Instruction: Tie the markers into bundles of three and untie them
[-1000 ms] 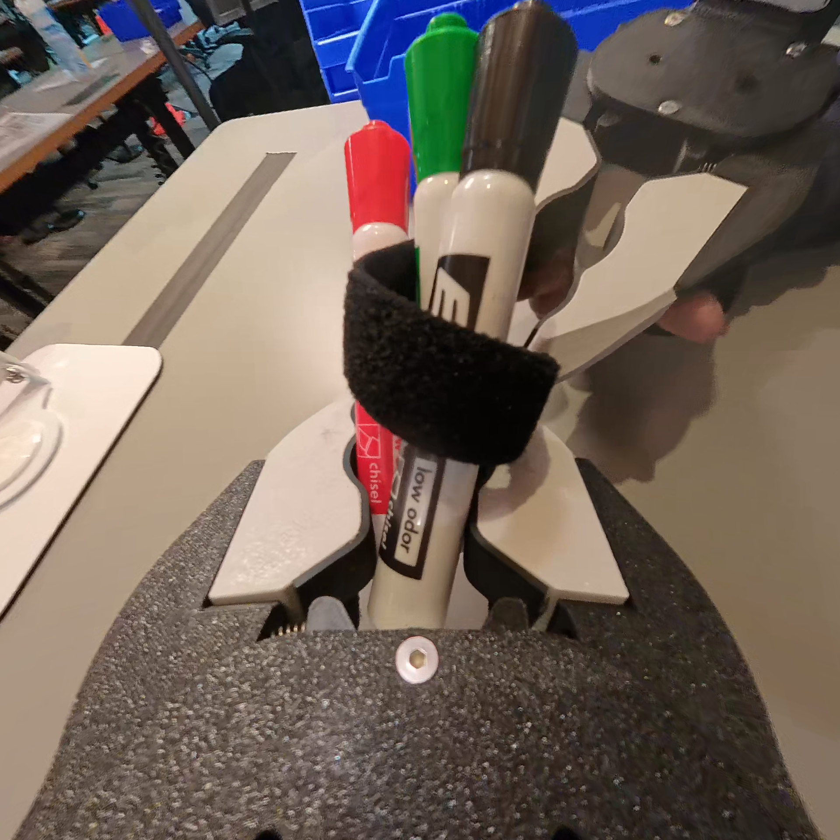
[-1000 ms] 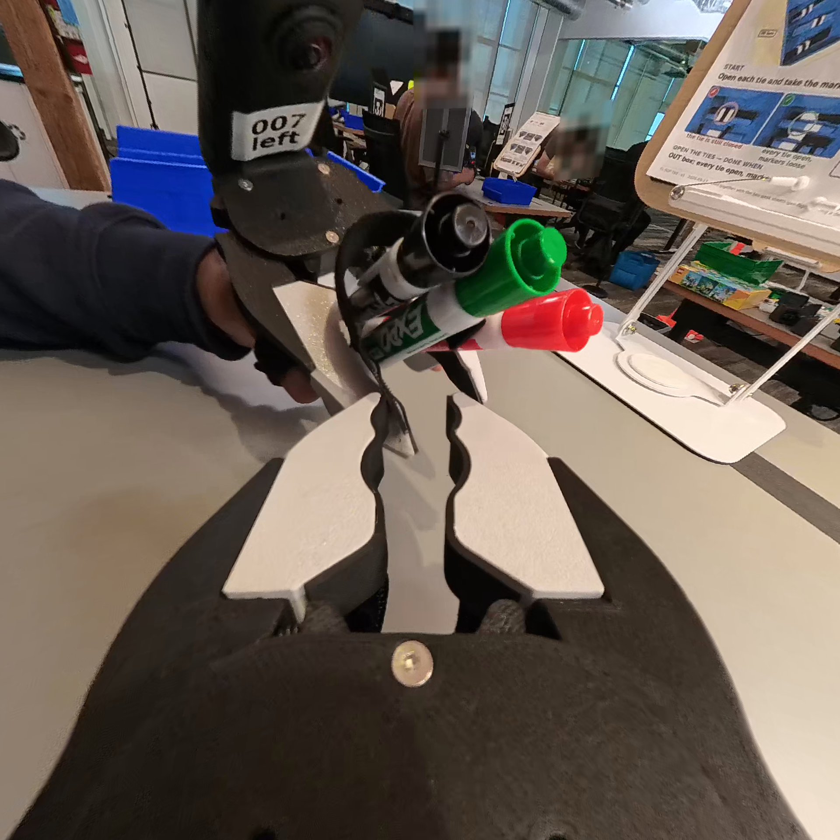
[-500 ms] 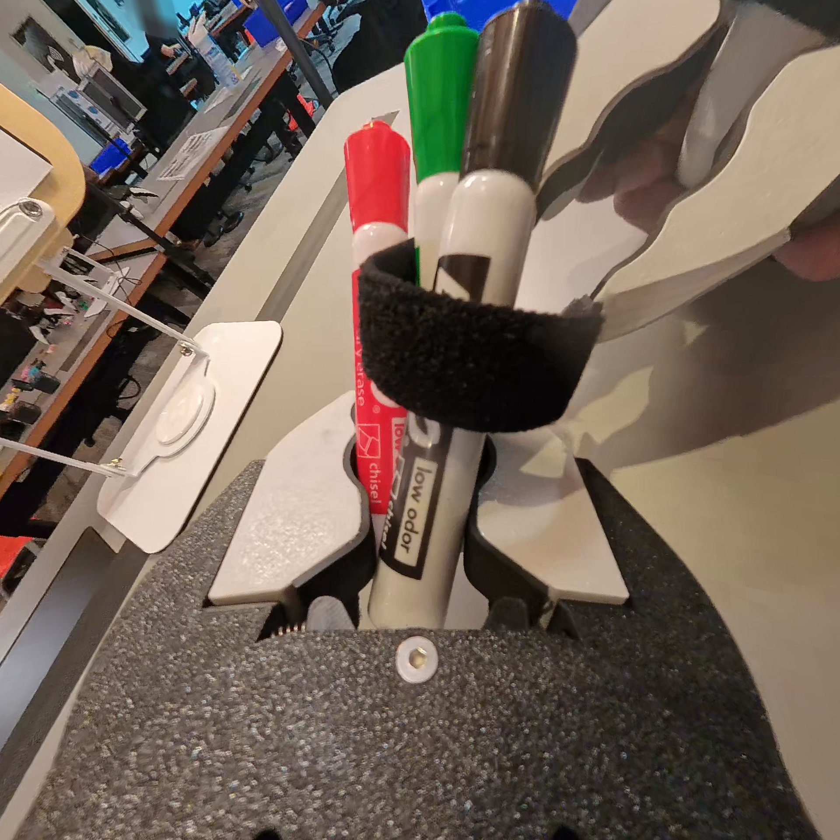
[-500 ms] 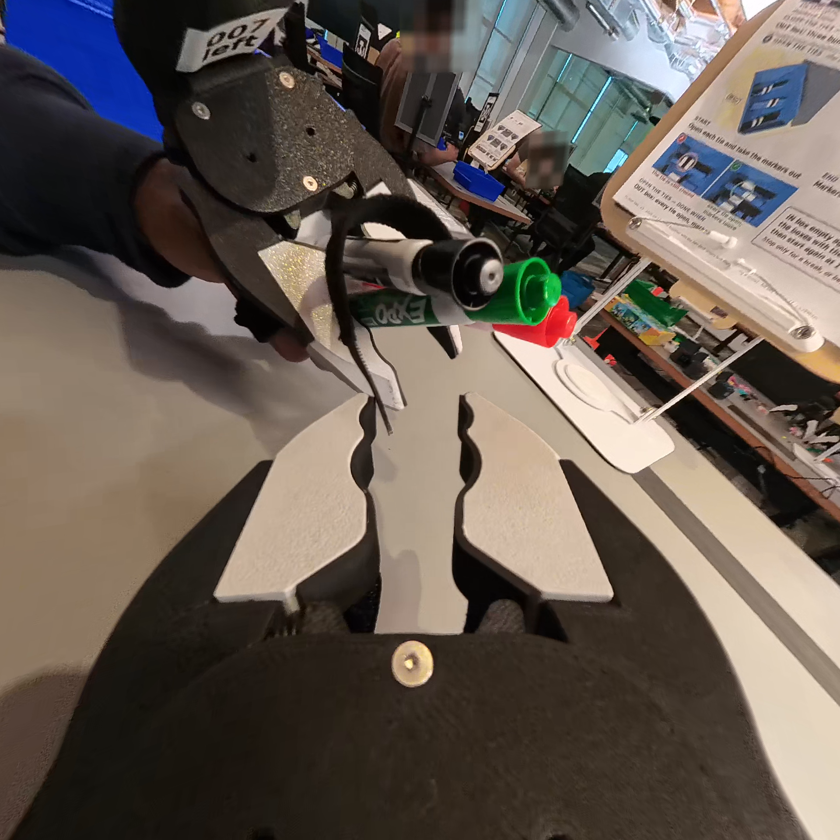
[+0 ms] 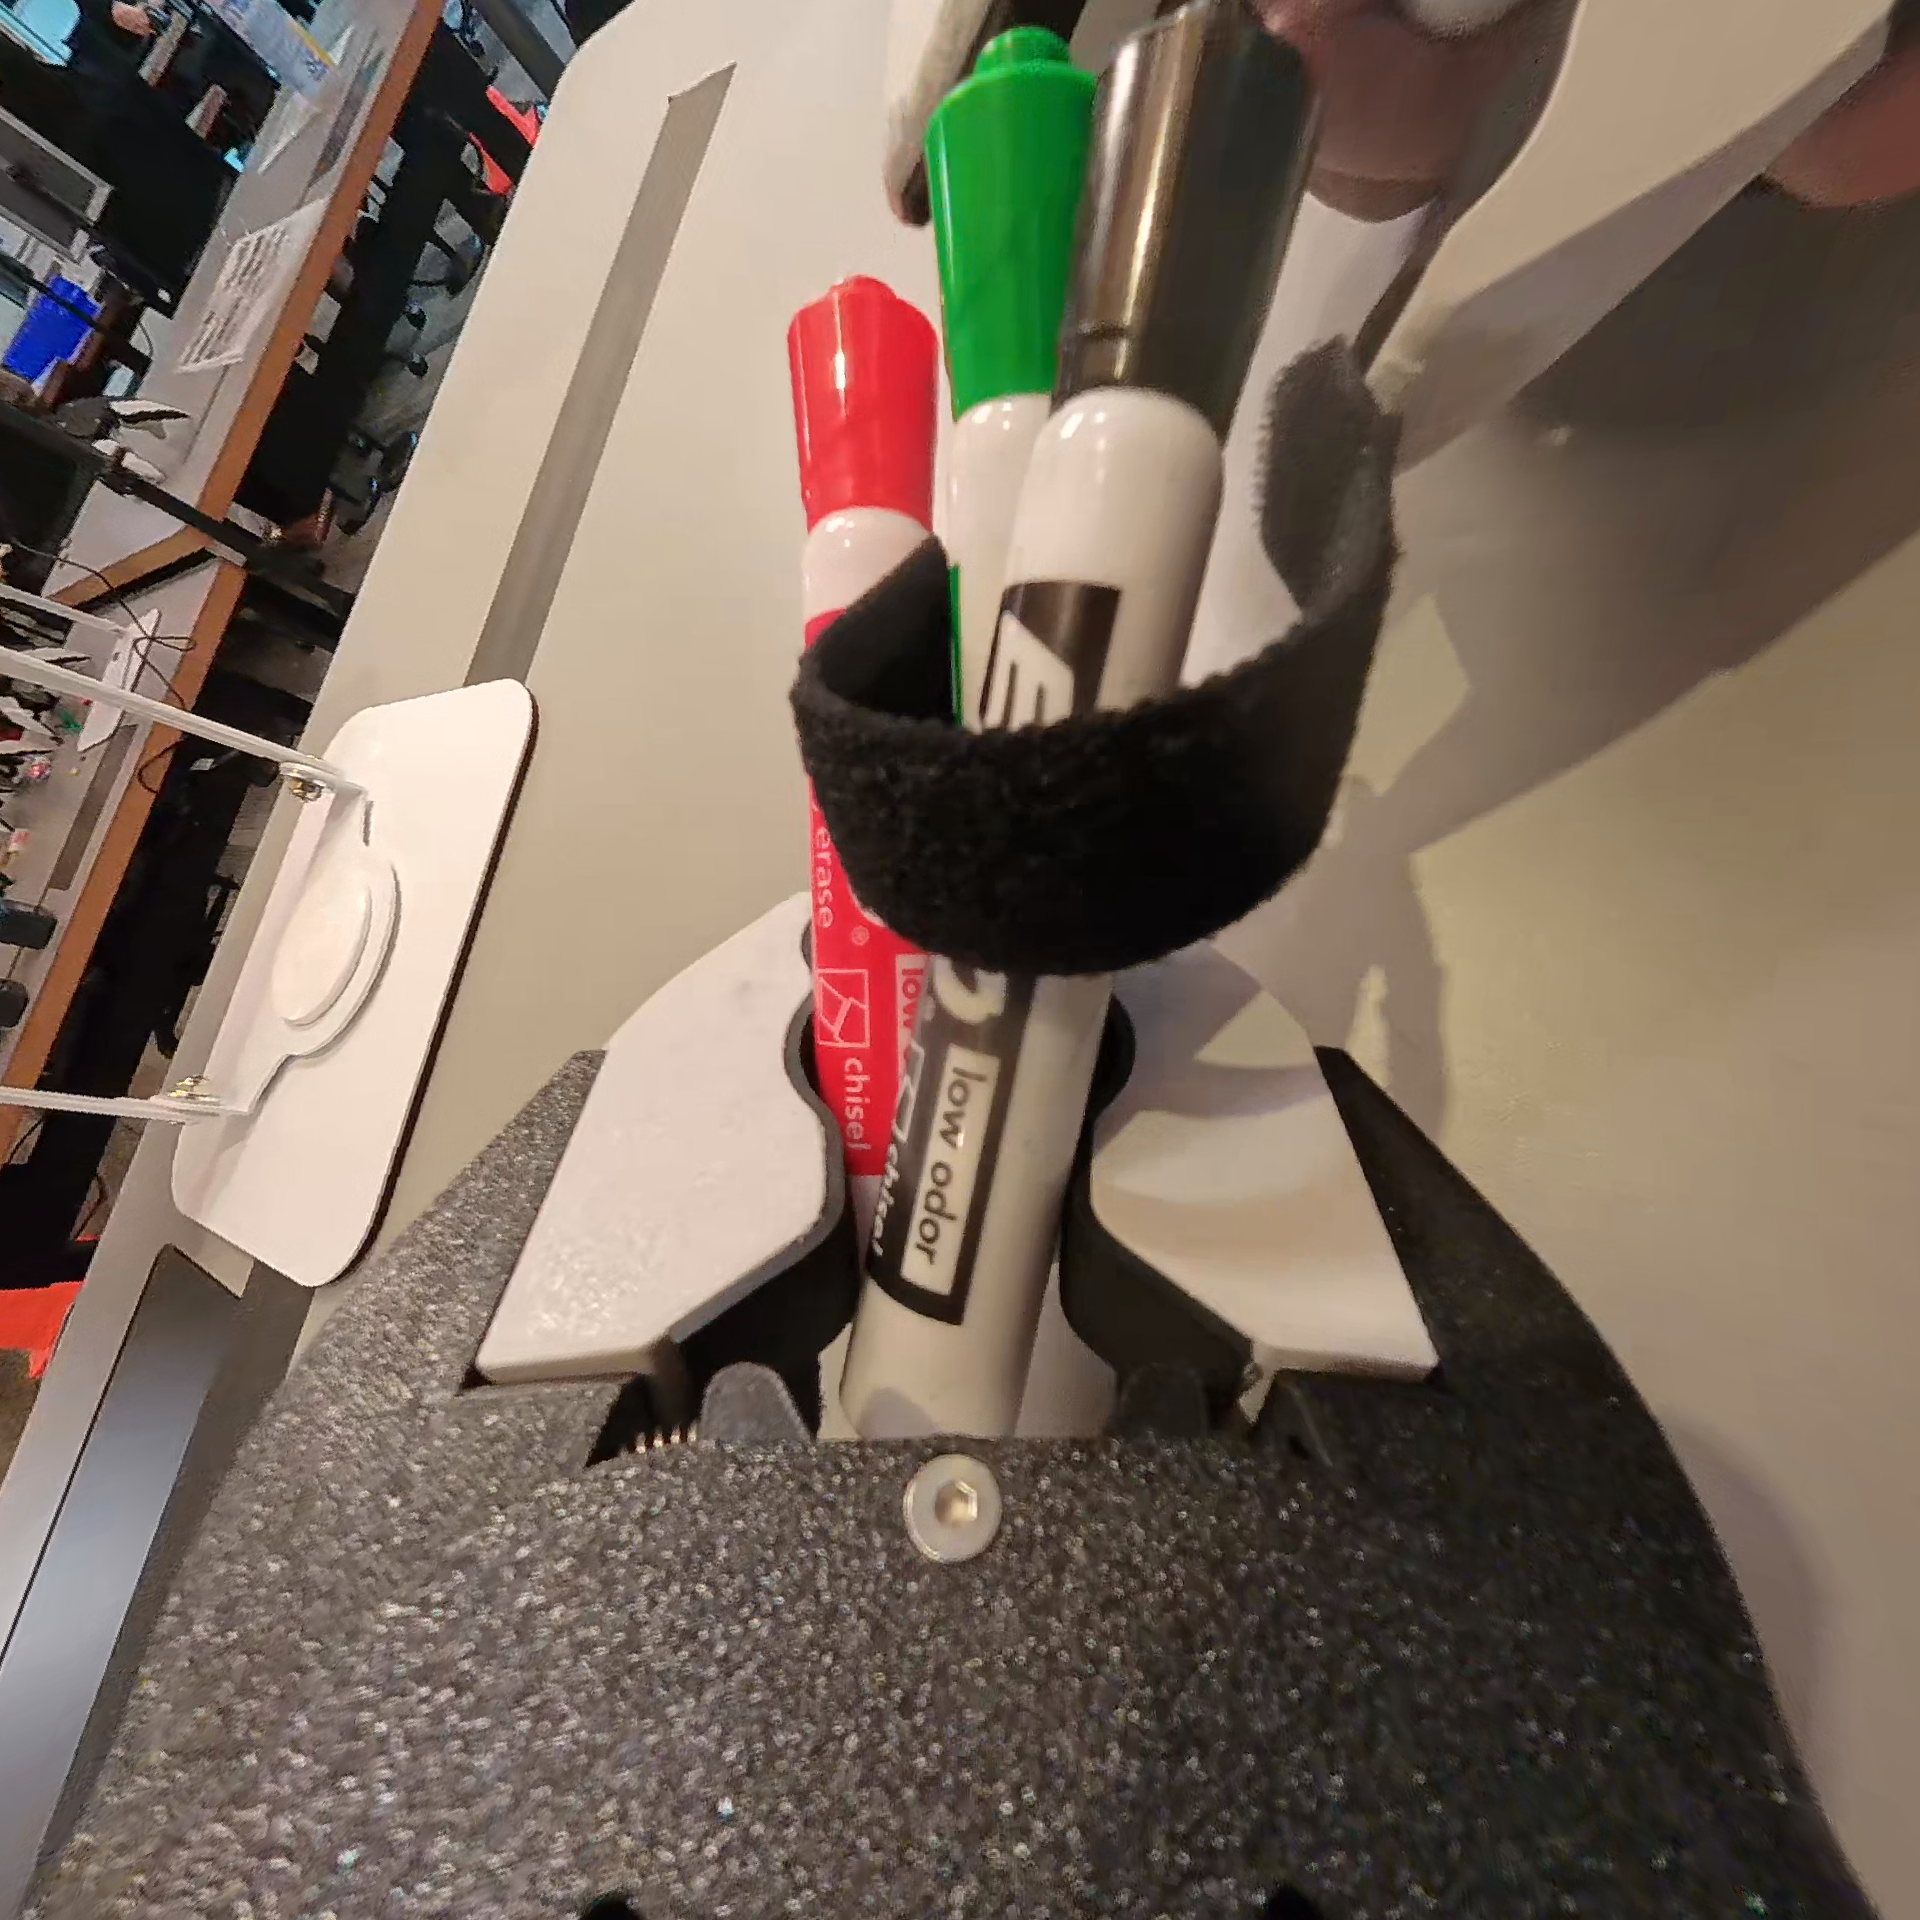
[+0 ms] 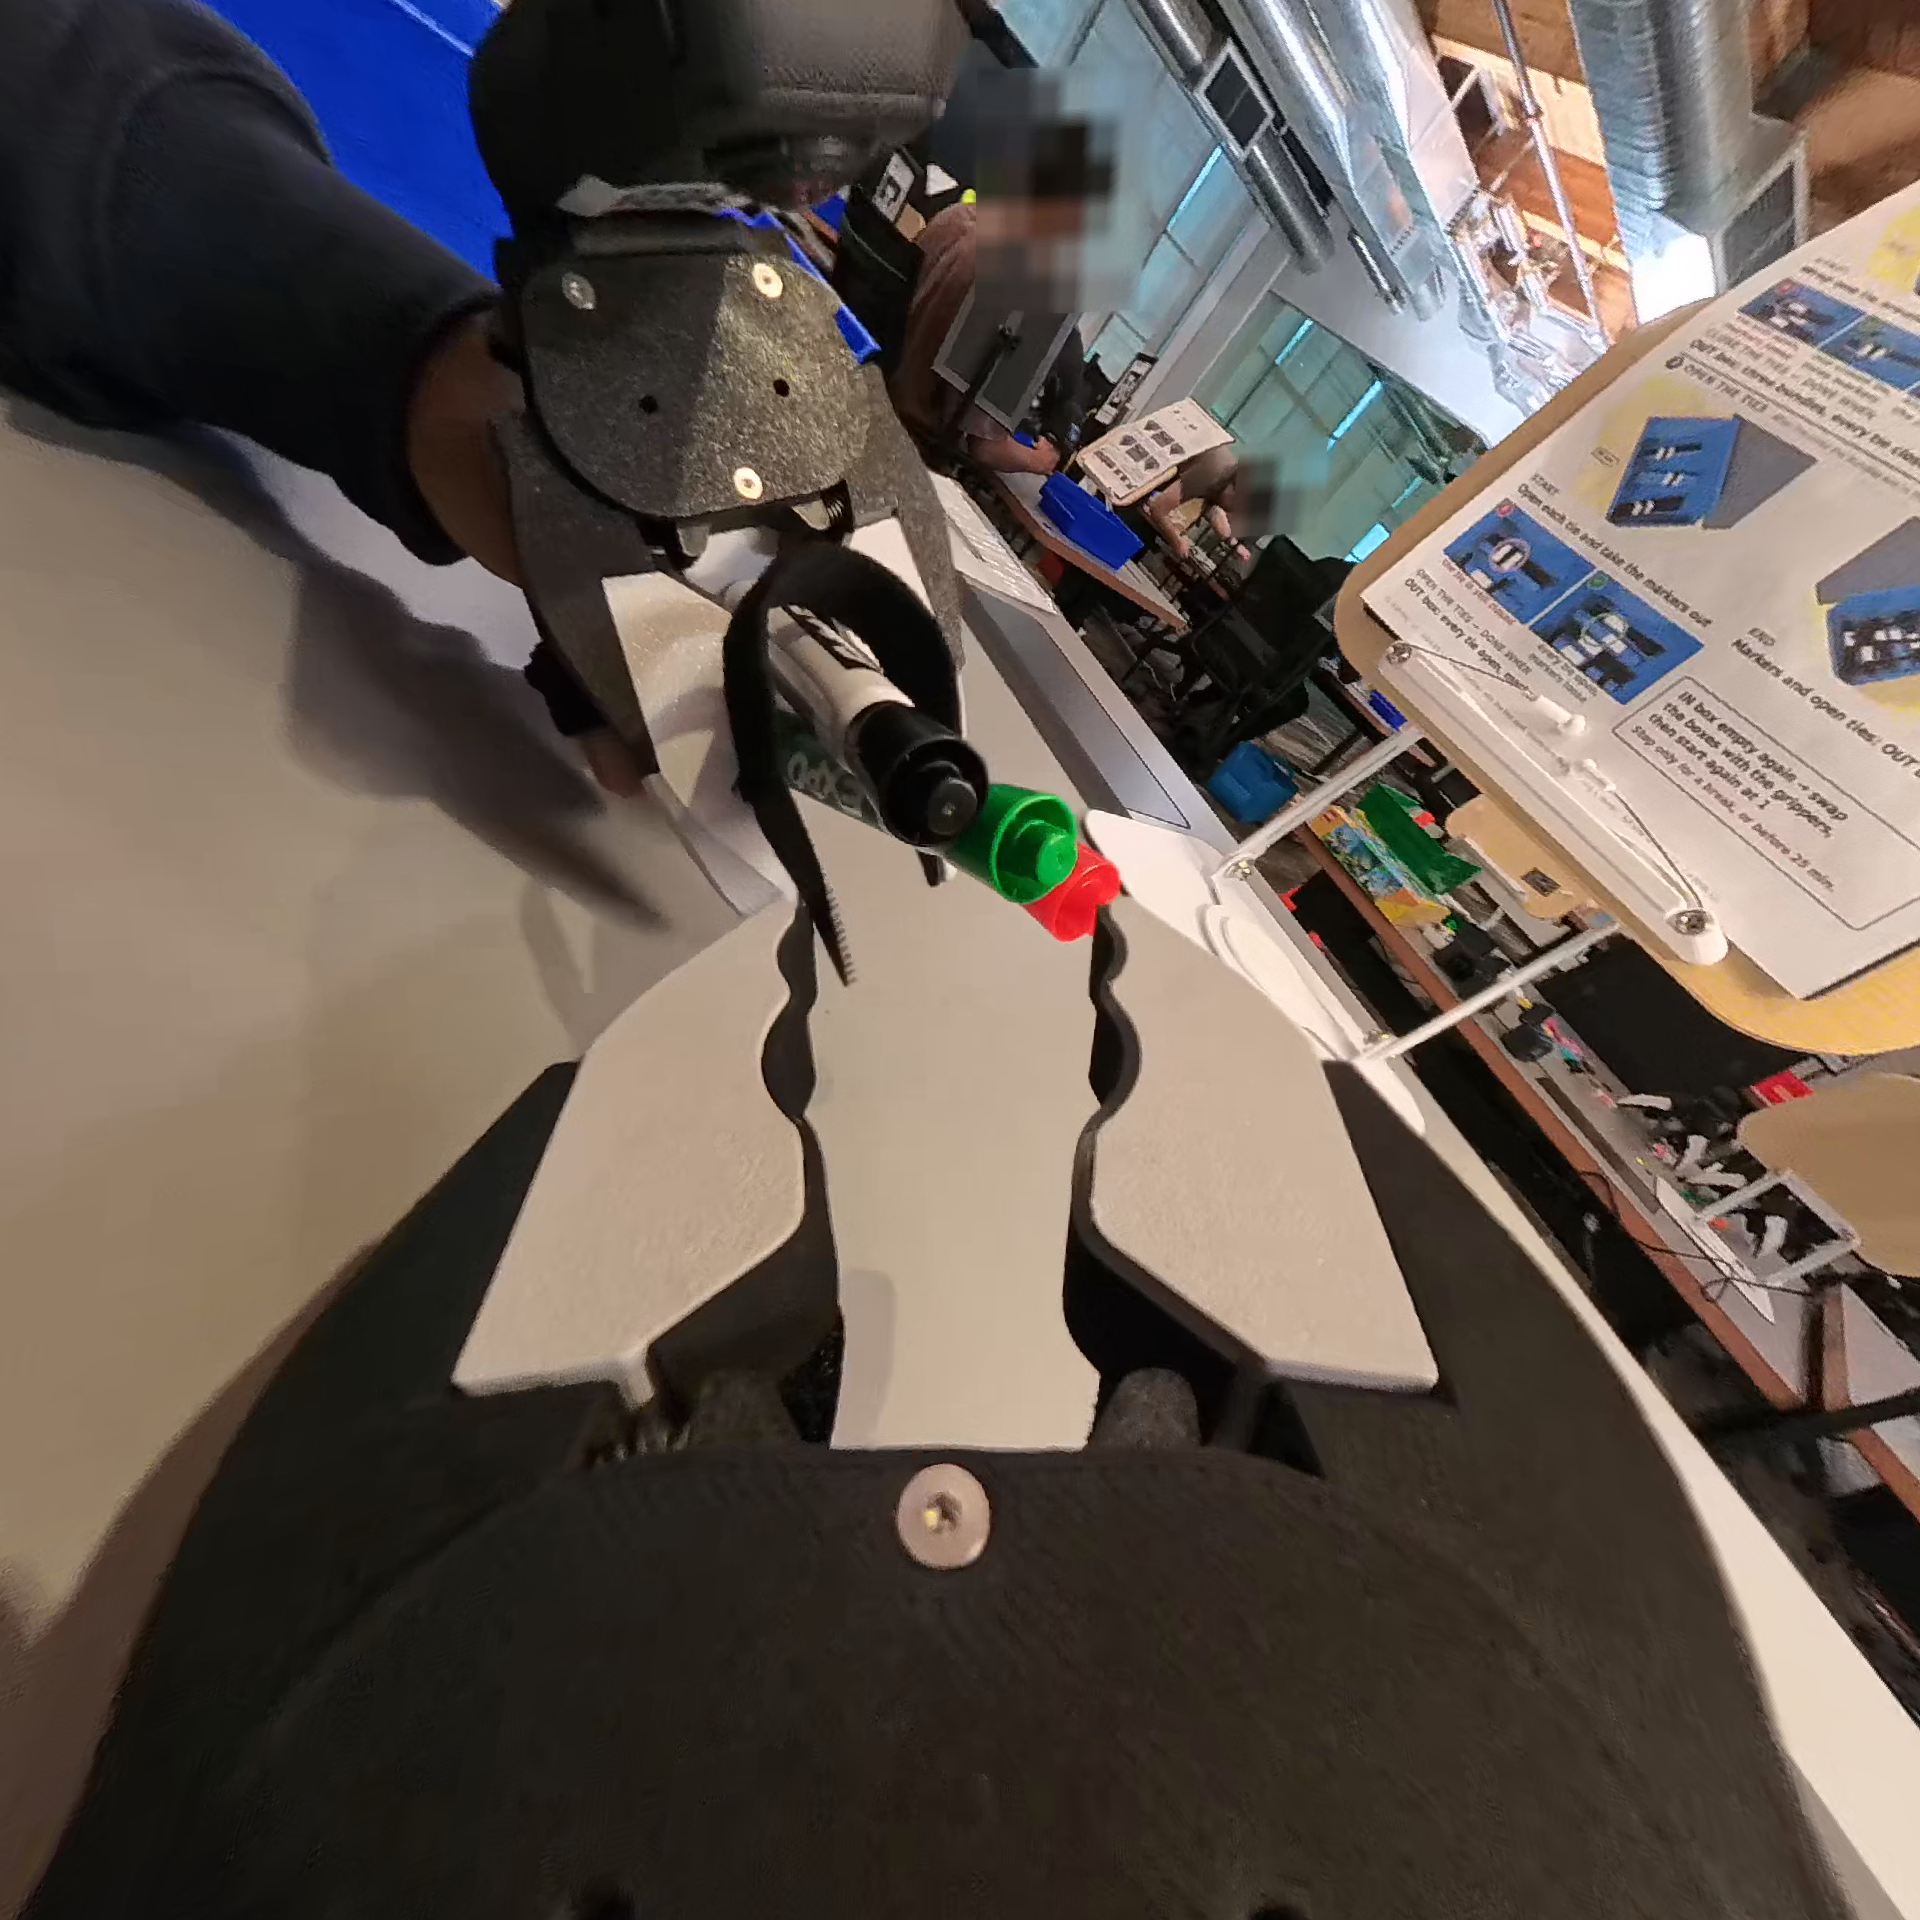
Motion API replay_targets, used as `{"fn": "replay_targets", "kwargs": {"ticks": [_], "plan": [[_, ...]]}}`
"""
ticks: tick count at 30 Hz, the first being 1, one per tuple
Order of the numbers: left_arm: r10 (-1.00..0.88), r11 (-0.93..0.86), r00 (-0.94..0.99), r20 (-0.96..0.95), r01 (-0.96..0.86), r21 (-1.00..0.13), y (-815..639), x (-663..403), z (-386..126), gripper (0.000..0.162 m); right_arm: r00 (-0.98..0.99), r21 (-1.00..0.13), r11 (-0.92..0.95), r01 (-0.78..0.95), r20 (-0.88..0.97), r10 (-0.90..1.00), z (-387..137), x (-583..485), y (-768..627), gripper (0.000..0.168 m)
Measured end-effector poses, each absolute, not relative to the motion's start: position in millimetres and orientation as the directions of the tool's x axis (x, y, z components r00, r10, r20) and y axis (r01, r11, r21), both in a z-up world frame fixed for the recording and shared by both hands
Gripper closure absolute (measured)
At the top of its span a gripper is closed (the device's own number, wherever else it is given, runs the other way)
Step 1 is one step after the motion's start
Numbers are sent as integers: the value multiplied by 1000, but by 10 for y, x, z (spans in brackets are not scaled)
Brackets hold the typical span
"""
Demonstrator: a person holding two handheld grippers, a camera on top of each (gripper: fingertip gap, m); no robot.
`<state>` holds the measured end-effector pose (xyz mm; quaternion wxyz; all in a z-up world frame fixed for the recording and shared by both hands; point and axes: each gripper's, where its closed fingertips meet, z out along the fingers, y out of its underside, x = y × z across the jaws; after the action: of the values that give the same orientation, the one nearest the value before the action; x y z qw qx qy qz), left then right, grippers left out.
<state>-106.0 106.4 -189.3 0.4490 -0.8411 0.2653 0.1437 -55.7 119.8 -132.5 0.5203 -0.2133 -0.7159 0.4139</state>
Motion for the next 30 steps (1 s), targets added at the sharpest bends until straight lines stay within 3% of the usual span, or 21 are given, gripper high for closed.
{"fn": "replay_targets", "kwargs": {"ticks": [10,30], "plan": [[-330,-463,854,-402,-517,-720,1036,-1064,-1891,117,-471,-803,581,-137,568,674,-1460,-483,1099,115],[-508,-458,808,-299,-548,-700,878,-844,-2015,116,-354,-729,680,-73,657,666,-1510,-586,1417,120]]}}
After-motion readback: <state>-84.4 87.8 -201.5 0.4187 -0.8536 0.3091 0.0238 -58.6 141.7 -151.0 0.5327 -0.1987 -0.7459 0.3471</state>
